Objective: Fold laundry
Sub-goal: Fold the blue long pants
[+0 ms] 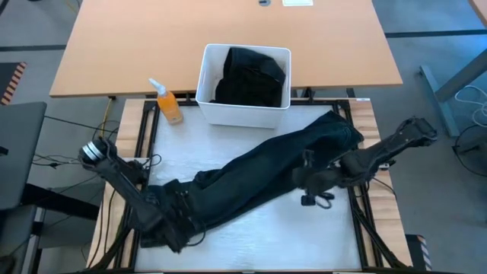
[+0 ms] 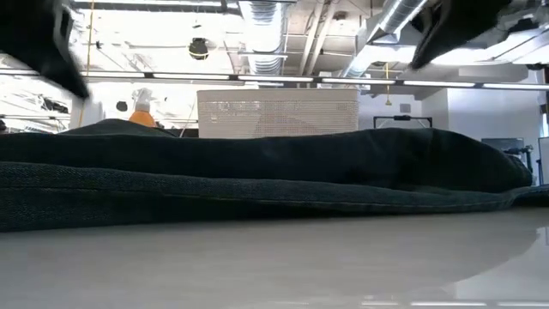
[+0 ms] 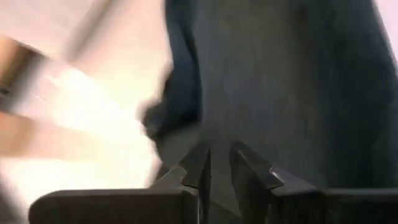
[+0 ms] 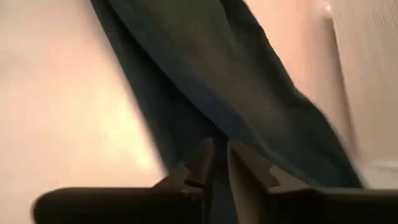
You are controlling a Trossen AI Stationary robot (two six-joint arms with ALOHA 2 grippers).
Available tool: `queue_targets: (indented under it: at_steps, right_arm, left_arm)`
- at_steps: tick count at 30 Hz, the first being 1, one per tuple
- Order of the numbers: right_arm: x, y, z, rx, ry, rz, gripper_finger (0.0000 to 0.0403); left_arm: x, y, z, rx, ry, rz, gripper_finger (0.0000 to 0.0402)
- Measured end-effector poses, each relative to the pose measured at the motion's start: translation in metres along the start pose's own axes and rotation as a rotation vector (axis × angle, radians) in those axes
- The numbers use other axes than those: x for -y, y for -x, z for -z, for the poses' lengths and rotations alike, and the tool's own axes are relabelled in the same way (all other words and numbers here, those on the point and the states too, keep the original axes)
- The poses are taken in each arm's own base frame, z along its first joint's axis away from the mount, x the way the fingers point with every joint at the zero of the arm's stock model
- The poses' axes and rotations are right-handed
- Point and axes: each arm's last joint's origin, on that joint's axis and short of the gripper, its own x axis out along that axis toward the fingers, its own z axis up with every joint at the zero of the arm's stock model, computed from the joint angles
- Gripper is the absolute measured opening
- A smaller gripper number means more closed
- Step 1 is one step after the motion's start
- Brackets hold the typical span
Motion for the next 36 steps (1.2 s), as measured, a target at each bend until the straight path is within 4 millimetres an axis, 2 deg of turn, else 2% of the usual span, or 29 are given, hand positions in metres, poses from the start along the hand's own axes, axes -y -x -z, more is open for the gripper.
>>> queue_targets:
  at_steps: [4,8,11,17,20,22,24,25,28,30,33,36]
  right_arm:
    - [-0.002,-0.027,-0.002,-0.173,0.148,0.066,0.0134]
    - [-0.002,-0.047,-0.007,-0.335,0.286,0.145,0.0179]
    - [-0.003,-0.059,-0.011,-0.396,0.366,0.232,0.0198]
    - [0.006,-0.09,-0.004,-0.547,0.409,0.208,0.0199]
    - [0.015,-0.098,0.002,-0.635,0.427,0.226,0.0163]
    - [0.021,-0.096,0.004,-0.679,0.435,0.244,0.0111]
    - [0.029,-0.088,0.004,-0.711,0.414,0.238,0.0042]
    - [0.032,-0.082,0.003,-0.717,0.39,0.232,0.0025]
    - [0.039,-0.06,-0.002,-0.705,0.321,0.252,0.0022]
    - [0.036,-0.045,-0.005,-0.673,0.291,0.252,0.0021]
    - [0.02,-0.025,-0.006,-0.625,0.225,0.167,0.0019]
    - [-0.005,-0.017,0.0,-0.609,0.186,0.09,0.0019]
  left_arm:
    - [-0.004,-0.02,0.02,0.009,0.109,0.221,0.0021]
    - [-0.01,-0.03,0.032,0.025,0.176,0.277,0.0003]
    - [-0.013,-0.037,0.041,0.014,0.206,0.266,0.0002]
    - [-0.017,-0.049,0.054,0.002,0.254,0.27,0.0]
    - [-0.018,-0.051,0.056,-0.006,0.263,0.273,0.0]
    - [-0.019,-0.051,0.057,-0.013,0.27,0.265,0.0]
    - [-0.02,-0.052,0.058,-0.016,0.274,0.255,0.0]
    - [-0.02,-0.052,0.058,-0.015,0.278,0.254,0.0]
    - [-0.02,-0.052,0.057,-0.008,0.281,0.248,0.0]
    - [-0.021,-0.053,0.057,-0.007,0.281,0.241,0.0]
    - [-0.023,-0.053,0.058,-0.02,0.291,0.226,0.0]
    - [-0.024,-0.053,0.059,-0.035,0.308,0.219,0.0]
